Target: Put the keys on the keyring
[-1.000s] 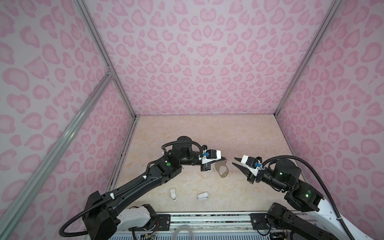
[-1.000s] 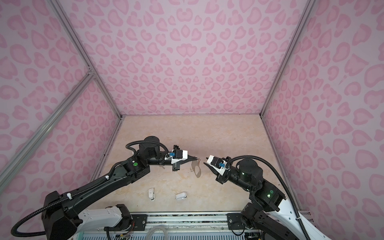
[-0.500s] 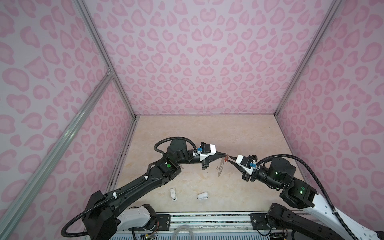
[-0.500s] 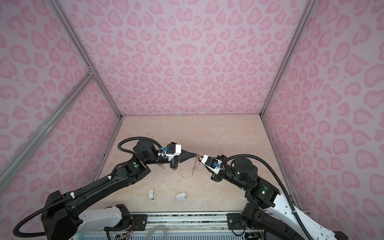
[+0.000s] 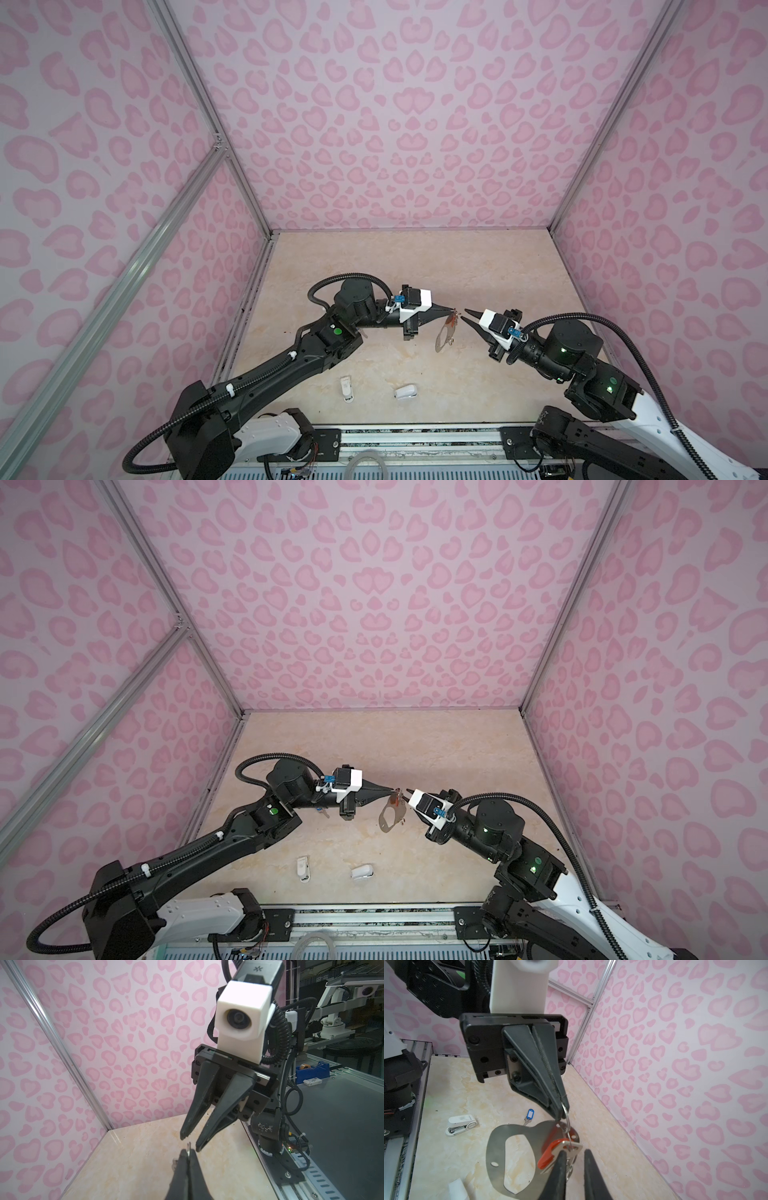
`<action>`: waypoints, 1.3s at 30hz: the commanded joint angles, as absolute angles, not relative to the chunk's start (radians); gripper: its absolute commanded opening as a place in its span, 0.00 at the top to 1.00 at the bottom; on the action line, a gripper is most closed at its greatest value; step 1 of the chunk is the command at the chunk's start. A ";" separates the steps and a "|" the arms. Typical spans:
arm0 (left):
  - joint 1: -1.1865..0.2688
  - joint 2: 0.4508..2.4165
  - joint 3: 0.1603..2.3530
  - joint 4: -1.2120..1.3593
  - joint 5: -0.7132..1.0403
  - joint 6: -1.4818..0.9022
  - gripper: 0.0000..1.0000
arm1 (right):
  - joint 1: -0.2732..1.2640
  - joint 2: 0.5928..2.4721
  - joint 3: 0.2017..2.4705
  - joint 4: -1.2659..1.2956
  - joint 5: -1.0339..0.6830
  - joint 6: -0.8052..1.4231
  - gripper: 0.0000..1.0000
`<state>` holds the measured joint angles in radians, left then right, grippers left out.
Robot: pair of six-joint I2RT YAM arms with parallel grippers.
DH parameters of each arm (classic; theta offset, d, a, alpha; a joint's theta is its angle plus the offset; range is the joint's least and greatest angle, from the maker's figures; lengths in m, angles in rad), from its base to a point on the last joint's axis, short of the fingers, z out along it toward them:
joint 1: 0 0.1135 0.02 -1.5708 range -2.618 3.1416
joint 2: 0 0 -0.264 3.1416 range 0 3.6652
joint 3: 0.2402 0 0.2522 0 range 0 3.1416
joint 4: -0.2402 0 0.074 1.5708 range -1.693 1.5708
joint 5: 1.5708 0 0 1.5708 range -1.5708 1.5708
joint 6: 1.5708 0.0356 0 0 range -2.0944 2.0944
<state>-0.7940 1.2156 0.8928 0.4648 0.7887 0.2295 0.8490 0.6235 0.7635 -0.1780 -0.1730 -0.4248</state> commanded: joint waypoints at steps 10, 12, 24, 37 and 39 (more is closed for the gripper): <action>-0.795 1.224 0.912 0.480 0.818 0.228 0.97 | 0.849 0.658 0.789 -0.176 -0.210 -0.443 0.94; -0.795 1.221 0.915 0.477 0.816 0.232 0.97 | 0.850 0.660 0.793 -0.199 -0.210 -0.441 0.94; -0.804 1.220 0.919 0.463 0.812 0.251 0.97 | 0.850 0.693 0.816 -0.271 -0.230 -0.427 1.00; -0.804 1.208 0.899 0.451 0.759 0.272 0.97 | 0.848 0.687 0.810 -0.267 -0.201 -0.402 0.85; -0.803 1.207 0.900 0.449 0.762 0.273 0.97 | 0.843 0.656 0.775 -0.240 -0.182 -0.385 0.79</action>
<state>-0.8043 1.2175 0.9028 0.4175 0.7670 0.2638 0.8478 0.6796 0.8074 -0.2710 -0.2237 -0.4122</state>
